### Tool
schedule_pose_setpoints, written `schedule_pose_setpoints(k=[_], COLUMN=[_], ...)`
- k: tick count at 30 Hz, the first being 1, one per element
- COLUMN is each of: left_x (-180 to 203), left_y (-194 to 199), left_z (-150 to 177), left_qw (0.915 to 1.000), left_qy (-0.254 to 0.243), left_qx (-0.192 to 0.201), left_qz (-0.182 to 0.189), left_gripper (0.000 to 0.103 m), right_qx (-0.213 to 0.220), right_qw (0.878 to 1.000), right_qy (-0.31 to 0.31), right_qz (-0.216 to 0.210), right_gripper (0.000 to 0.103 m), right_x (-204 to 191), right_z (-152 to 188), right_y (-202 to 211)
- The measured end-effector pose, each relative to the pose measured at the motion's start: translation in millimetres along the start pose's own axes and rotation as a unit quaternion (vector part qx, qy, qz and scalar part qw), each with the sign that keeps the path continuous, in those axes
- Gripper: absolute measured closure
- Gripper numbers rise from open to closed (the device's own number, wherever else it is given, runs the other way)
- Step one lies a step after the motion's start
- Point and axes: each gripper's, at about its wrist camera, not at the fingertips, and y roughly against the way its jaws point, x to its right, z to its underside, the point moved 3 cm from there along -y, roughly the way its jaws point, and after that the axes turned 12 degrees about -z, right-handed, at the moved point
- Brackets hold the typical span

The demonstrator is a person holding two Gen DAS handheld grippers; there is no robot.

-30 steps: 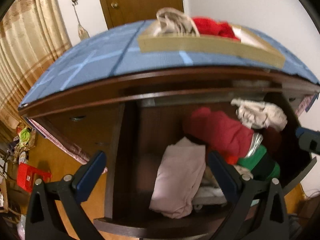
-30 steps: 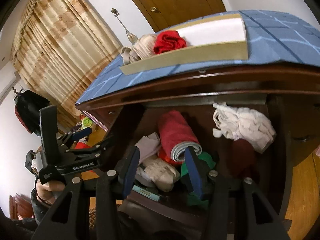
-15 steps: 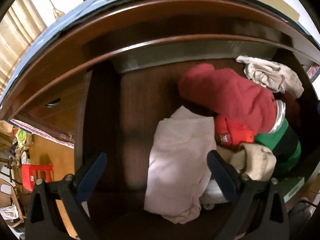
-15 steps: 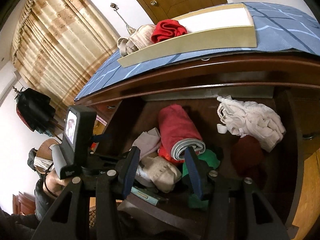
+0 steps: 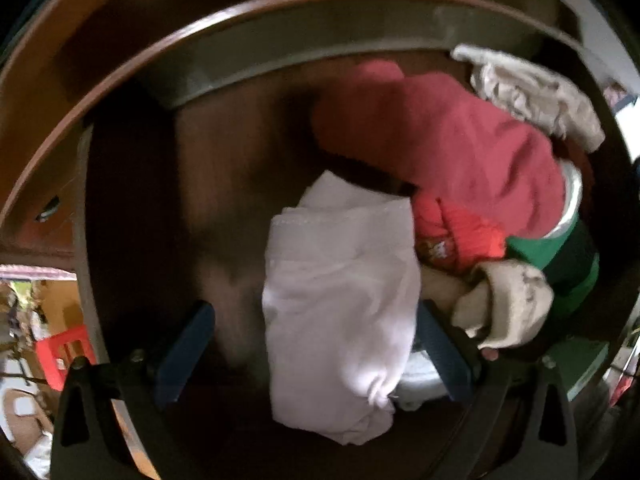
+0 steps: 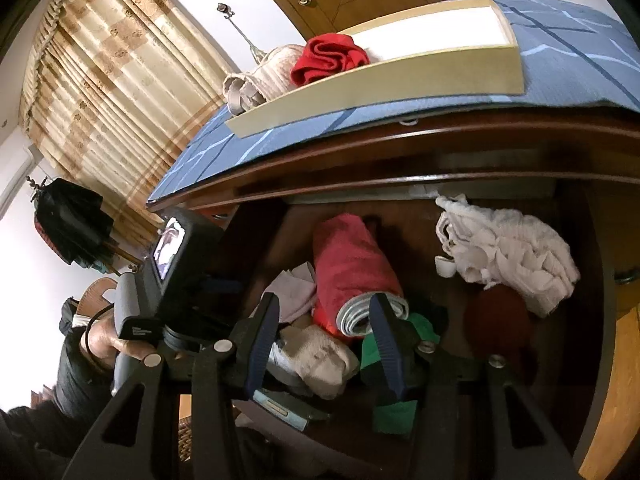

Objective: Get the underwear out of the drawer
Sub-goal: 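Grasp the pink underwear with the left tool while the right tool grasps dark red underwear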

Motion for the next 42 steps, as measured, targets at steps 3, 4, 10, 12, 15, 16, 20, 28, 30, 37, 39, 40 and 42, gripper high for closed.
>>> schedule_pose_setpoints(k=[3,4,10,12,15,16,20,28,30,37,39,40,42], left_x=[2.2,1.8,12.6,14.8,16.4,17.3,3.8,-7.2,-15.7,-34.9,-28.0,-26.3,-25.5], left_y=[-5.8,-6.9,-18.7,-21.7,-21.1,-20.4,-18.4,-3.7,-2.0,13.8,20.5,21.9,23.3], left_z=[-6.1,-8.4,-17.5,-22.3,-23.9,-23.6,-19.3,-8.0,-5.4,3.4,4.9,7.0,10.4], left_qw=[0.9994,0.999,0.9944,0.994,0.9947,0.9955,0.9937,0.9932,0.9925,0.9885,0.9861,0.9845,0.9824], left_qy=[-0.025,-0.028,-0.059,-0.062,-0.062,-0.064,-0.045,-0.014,0.006,0.076,0.079,0.083,0.094], left_qx=[-0.012,-0.012,-0.022,-0.025,-0.017,-0.01,0.017,0.077,0.092,0.127,0.142,0.149,0.152], left_qz=[-0.022,-0.033,-0.084,-0.087,-0.08,-0.069,-0.101,-0.086,-0.081,0.029,0.033,0.042,0.056], left_gripper=[0.002,0.002,0.001,0.0,0.009,0.013,0.037,0.059,0.072,0.091,0.092,0.093,0.093], right_qx=[0.0,0.0,-0.007,-0.011,-0.014,-0.017,-0.031,-0.052,-0.06,-0.113,-0.129,-0.137,-0.148], right_qw=[1.0,1.0,1.0,1.0,1.0,1.0,0.999,0.998,0.998,0.992,0.988,0.987,0.984], right_qy=[0.004,0.006,0.005,0.004,0.002,0.002,-0.005,-0.007,0.001,0.042,0.056,0.061,0.067], right_qz=[-0.002,-0.003,-0.012,-0.011,-0.009,-0.005,0.007,0.017,0.019,0.043,0.055,0.063,0.077], right_gripper=[0.053,0.053,0.053,0.053,0.053,0.053,0.053,0.053,0.053,0.053,0.053,0.053,0.053], right_x=[-1.3,-1.8,-0.3,2.1,6.5,8.1,17.7,21.8,19.3,9.7,7.2,7.0,8.7], right_z=[-5.5,-7.5,-13.3,-15.7,-19.6,-20.4,-23.1,-27.6,-28.9,-33.6,-32.0,-31.6,-31.7], right_y=[-1.6,-2.5,-10.4,-13.8,-17.4,-18.6,-26.6,-42.5,-49.6,-85.4,-94.1,-98.9,-107.2])
